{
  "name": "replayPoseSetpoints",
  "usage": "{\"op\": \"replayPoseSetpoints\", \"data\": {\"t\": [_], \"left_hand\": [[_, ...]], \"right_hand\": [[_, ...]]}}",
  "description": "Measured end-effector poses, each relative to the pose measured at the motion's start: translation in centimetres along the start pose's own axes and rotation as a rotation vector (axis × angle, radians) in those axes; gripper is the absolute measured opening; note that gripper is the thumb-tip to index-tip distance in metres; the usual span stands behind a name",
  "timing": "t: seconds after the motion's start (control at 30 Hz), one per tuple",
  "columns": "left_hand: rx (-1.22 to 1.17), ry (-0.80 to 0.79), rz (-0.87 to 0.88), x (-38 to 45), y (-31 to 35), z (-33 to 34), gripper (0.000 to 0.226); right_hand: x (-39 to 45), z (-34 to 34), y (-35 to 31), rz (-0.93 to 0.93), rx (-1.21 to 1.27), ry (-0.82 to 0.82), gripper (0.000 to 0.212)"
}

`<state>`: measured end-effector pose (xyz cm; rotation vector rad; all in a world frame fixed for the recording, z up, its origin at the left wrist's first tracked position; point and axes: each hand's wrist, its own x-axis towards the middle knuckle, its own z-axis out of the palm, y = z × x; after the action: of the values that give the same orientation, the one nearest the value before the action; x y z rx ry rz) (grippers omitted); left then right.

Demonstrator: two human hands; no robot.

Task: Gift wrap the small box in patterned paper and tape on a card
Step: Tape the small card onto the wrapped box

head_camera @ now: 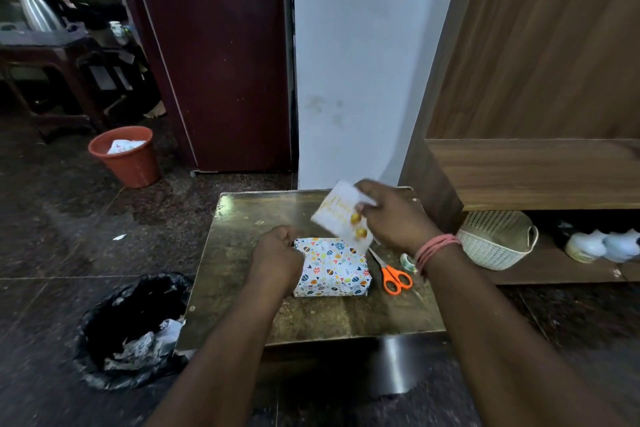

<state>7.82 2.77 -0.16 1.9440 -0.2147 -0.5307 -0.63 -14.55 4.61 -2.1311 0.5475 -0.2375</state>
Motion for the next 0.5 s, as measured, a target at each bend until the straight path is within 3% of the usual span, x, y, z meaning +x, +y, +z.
{"op": "replayPoseSetpoints", "data": {"t": [0.13, 0.3, 0.4, 0.5], "left_hand": [[-0.010, -0.023, 0.063, -0.1, 0.8, -1.5, 0.053], [0.113, -0.344, 0.275, -0.9, 0.8, -3.3, 0.079], [0.432, -0.315, 0.367, -0.2, -0.1, -2.7, 0.095], [0.581, -0.266, 0.405, 0.4, -0.4, -2.4, 0.102]], "right_hand": [[-1.9, 2.4, 0.7, 0.008, -0.108, -0.143, 0.028], [-1.0, 4.0, 1.6, -0.059, -0.066, -0.038, 0.018], [0.0, 4.4, 2.0, -0.070, -0.061, -0.002, 0.019], [0.7, 4.7, 2.6, -0.057, -0.079, -0.010, 0.022]]}}
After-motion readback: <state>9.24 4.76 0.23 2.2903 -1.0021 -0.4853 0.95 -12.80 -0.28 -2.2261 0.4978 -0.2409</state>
